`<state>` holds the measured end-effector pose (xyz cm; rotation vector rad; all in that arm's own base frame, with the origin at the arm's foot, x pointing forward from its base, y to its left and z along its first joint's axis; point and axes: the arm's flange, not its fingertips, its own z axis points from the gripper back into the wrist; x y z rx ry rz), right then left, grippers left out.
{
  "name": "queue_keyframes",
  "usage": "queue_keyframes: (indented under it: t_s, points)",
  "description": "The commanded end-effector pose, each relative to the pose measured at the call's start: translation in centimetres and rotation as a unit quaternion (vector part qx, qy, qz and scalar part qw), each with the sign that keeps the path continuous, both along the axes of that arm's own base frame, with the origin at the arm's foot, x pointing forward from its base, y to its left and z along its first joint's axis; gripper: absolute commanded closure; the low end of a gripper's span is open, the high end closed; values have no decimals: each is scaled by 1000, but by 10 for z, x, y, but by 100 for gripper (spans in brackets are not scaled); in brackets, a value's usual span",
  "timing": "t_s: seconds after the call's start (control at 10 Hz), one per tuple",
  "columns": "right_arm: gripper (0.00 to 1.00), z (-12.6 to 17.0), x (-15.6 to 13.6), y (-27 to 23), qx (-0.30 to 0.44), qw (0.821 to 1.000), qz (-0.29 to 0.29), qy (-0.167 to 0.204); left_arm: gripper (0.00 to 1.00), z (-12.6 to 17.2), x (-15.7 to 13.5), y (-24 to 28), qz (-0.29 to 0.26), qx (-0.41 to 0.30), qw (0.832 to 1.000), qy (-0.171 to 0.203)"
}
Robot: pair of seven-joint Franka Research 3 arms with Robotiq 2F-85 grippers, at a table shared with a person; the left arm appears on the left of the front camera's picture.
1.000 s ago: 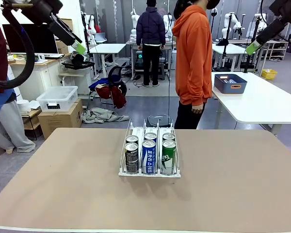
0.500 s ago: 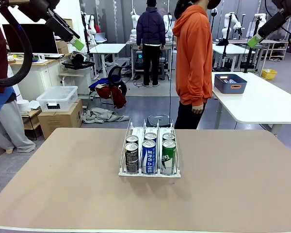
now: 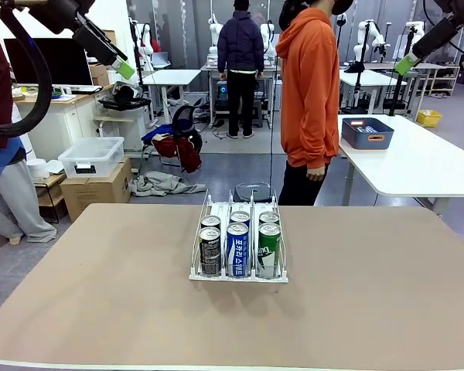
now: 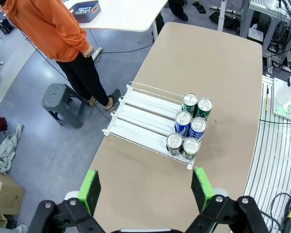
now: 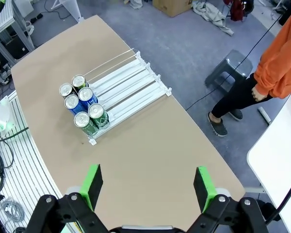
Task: Fill the beverage cans into the dispenser.
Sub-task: Pick up the Sprite handed by the human.
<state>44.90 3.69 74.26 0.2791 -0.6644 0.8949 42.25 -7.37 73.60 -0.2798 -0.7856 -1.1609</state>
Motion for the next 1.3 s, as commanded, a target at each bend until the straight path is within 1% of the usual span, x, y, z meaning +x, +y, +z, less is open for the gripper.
queue_keyframes:
  t_s: [0.0,0.7,0.8,1.0,1.2]
  points:
    - [0,3,0,-2,29,999,4,-19,0,2,0,-2,12,-11,1000,2]
    - [0,9,-1,-16,54,998,-8,-28,0,11,-1,6,28,-28,999,-4]
    - [0,10,-2,-18,59,998,-8,-29,0,11,-1,5,17,-38,999,-1]
    - [0,9,-3,-21,76,997,3,-24,0,11,-4,0,-24,-69,997,12]
    - [0,13,-9,-25,94,995,23,-26,0,13,-5,2,-45,-92,995,22]
